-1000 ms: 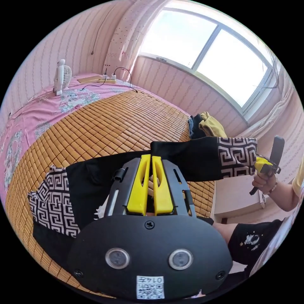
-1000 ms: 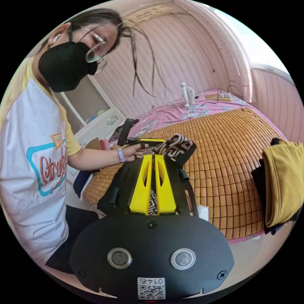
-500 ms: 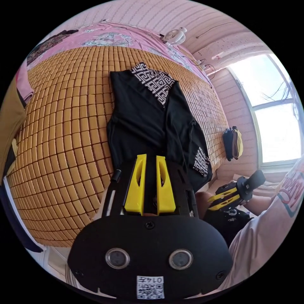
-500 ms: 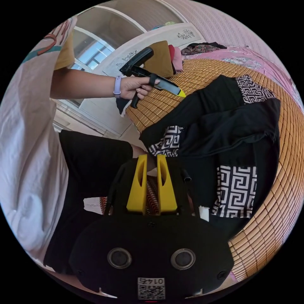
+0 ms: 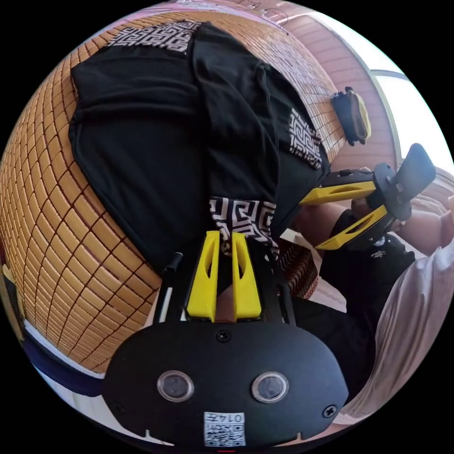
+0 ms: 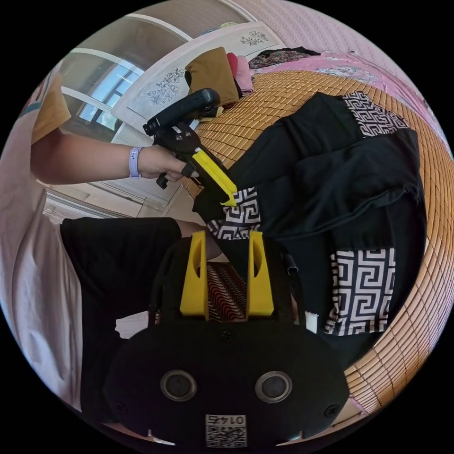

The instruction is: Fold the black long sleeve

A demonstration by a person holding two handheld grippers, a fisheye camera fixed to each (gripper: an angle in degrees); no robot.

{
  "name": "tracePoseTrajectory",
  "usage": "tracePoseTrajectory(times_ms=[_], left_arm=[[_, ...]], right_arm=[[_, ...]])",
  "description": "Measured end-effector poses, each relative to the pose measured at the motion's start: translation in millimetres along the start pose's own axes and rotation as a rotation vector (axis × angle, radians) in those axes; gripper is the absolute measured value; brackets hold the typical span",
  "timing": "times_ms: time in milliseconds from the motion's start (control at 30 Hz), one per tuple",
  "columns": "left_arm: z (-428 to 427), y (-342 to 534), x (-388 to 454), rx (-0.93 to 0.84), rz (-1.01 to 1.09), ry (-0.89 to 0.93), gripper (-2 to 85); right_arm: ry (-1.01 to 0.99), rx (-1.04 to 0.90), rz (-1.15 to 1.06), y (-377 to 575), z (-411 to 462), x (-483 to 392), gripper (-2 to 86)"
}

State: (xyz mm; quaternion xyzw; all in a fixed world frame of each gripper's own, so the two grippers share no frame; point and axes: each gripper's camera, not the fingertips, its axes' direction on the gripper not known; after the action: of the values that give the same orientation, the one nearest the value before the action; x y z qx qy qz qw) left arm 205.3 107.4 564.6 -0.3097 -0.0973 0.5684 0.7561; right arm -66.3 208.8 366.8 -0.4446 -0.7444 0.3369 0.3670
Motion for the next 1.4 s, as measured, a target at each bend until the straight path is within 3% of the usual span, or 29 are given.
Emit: tracePoseTrajectory(times_ms=[133,333,533,767,967,1067,1200,1400], left_arm=[[-13,18,-5,0.031,-0.022,0.044,1.7],[-15,58,-43,0.027,-0.27,0.165,6.6],[-48,74,-67,0.147,-0.299,0.127,6.4],[-127,-5,-128,0.524,-0.272,0.023,7.9],[-150,-60,-157,0.609,-0.312,-0.045,9.1],[-138,-76,-160,0.521,-0.317,-0.076,8.4],[-132,-72,-158,0.499,-0.312,-0.168,5.6],[-134,-59,-172,0.501,-0.339,-0.056,6.6]], right_arm=[[-0.054,-0.023,-0.028,-13,-3,-7,11.9],[-0.012,-0.019,0.018,-18,-18,4,12.7],[0.191,0.021,0.041,-30,-54,36,12.5],[0.525,0.208,0.142,-107,-116,138,12.1],[0.605,0.215,0.269,-165,-124,202,8.1],[0.541,0.122,0.362,-171,-131,222,1.6],[0.494,0.267,0.395,-153,-178,223,0.7],[0.308,0.377,0.67,-114,-215,280,4.2]])
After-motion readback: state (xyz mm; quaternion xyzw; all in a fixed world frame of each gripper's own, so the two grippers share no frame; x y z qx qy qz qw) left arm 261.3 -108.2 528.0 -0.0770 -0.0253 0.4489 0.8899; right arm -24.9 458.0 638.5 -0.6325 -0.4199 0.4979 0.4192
